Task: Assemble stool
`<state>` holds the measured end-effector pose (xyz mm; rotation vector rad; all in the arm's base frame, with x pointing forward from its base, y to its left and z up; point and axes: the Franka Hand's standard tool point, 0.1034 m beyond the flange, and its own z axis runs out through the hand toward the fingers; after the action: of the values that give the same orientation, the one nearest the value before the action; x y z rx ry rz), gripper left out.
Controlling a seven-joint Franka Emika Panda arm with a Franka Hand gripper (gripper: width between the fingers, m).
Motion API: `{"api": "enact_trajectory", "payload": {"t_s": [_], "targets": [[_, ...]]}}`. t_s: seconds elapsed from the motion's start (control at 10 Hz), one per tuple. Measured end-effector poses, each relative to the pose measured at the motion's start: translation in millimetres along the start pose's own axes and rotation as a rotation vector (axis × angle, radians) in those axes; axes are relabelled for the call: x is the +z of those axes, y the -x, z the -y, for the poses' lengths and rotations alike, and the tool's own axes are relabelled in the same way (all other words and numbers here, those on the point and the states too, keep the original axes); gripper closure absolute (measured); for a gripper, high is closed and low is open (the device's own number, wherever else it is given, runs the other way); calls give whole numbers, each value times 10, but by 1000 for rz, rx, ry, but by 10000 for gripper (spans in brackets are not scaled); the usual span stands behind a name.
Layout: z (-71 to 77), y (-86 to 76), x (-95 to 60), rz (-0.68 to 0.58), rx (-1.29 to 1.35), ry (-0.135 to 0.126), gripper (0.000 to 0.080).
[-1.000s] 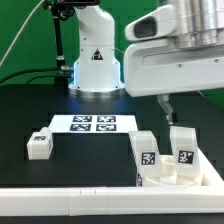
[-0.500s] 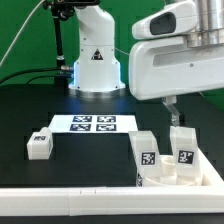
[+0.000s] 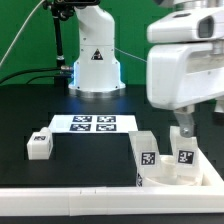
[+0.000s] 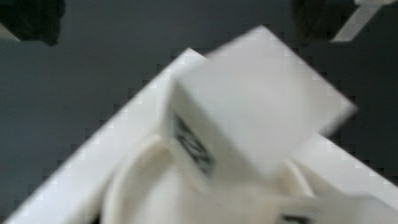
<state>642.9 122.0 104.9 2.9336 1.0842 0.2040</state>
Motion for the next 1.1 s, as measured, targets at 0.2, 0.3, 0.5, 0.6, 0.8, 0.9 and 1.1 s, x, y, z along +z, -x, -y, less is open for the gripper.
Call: {"api": "enact_trajectory", "payload": {"t_s": [0.2,0.3,0.5,0.6,0.8,0.9,1.1], "targets": [[-35,21,6,12,-214,16,150],[-46,32,13,14,-228,16,150],[-111,93,116,79,-386,23,150],[-114,91,115,78,-386,24,150],[-112,97,121,78,-353,24,159],[-113,97,121,78,-353,24,341],[-110,91,116,73,-200,28,462]]}}
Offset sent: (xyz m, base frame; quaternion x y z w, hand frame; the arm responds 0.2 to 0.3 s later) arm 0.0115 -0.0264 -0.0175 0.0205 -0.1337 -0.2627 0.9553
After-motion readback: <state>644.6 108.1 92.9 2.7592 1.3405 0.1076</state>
